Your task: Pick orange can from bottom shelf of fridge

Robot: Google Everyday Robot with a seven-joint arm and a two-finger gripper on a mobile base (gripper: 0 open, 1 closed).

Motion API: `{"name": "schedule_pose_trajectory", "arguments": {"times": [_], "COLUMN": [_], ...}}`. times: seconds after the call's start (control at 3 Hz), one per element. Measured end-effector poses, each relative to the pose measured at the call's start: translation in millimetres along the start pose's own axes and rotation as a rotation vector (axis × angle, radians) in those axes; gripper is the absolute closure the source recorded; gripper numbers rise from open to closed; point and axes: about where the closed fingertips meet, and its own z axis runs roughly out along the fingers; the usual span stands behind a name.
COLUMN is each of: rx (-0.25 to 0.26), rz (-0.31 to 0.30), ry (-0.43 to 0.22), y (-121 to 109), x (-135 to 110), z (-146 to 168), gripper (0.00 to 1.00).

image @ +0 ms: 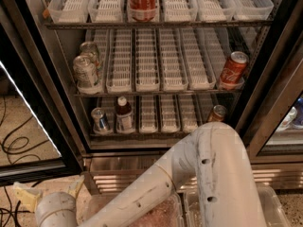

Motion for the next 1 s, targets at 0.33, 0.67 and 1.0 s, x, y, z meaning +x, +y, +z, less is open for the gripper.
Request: {"name": "schedule_pose_trajectory", "arguments": {"times": [0.33, 0.67, 1.0], "rx": [0.033, 0.003, 0.003], "rz": [0.023, 0.023, 0.023], "ry": [-0.060, -0.038, -0.038], "y": [3.1, 10.8, 10.8], "x": [-17.0, -11.8, -11.8], "z": [20.6, 21.5, 21.5], "gripper": [0.00, 0.00, 0.00]}}
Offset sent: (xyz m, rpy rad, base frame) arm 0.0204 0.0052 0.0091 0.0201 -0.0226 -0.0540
